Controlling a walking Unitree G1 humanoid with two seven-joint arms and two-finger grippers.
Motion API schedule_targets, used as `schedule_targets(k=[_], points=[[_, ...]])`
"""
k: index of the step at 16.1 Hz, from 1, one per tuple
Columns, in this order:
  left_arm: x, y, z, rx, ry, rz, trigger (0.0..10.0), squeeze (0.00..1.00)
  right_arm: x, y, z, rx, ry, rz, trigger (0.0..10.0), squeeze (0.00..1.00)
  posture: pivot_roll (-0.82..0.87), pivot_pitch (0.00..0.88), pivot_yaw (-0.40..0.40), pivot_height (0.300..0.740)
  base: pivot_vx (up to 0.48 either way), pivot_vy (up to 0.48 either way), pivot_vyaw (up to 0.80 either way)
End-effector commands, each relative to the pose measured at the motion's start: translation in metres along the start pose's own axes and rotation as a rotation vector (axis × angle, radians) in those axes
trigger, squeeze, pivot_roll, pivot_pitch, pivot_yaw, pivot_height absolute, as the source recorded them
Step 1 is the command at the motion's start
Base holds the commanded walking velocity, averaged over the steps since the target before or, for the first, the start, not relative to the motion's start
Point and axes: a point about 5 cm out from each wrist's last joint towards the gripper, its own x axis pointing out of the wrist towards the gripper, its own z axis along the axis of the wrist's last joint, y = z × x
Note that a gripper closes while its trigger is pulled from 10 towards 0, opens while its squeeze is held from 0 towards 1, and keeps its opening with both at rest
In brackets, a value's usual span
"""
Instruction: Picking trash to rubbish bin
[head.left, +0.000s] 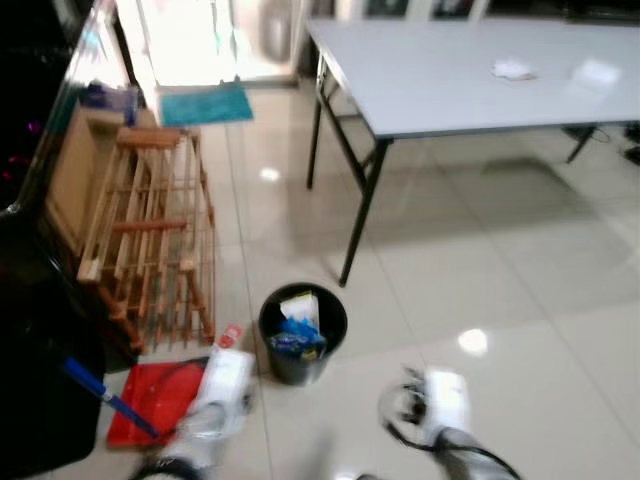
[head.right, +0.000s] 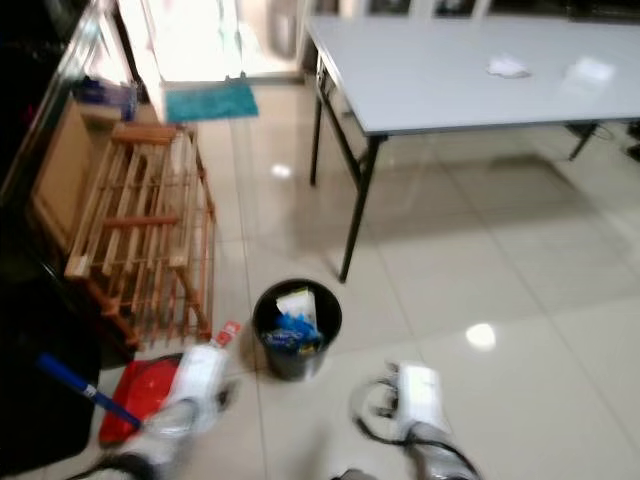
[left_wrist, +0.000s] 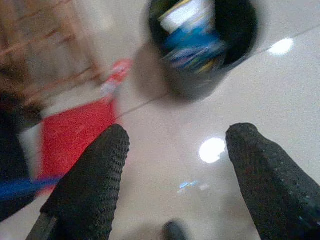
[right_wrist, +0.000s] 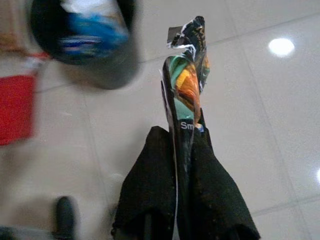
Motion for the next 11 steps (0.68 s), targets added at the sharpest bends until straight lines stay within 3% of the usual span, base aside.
schedule_targets(k=[1,11], points=[[-0.0026,0.0104,-0.0107,0.015,0.036,0.024,10.0,0.0,0.0022,0.0086,0.006,0.011,-0.026,0.021,10.0,0.0,0.0,0.053,-0.079,0.74,0.266,0.0,0.0],[-0.0026,0.0106,-0.0104,0.017,0.036,0.021,10.0,0.0,0.0024,0.0102,0.0058,0.005,-0.02,0.032,10.0,0.0,0.0,0.053,-0.078,0.74,0.301,0.0,0.0]])
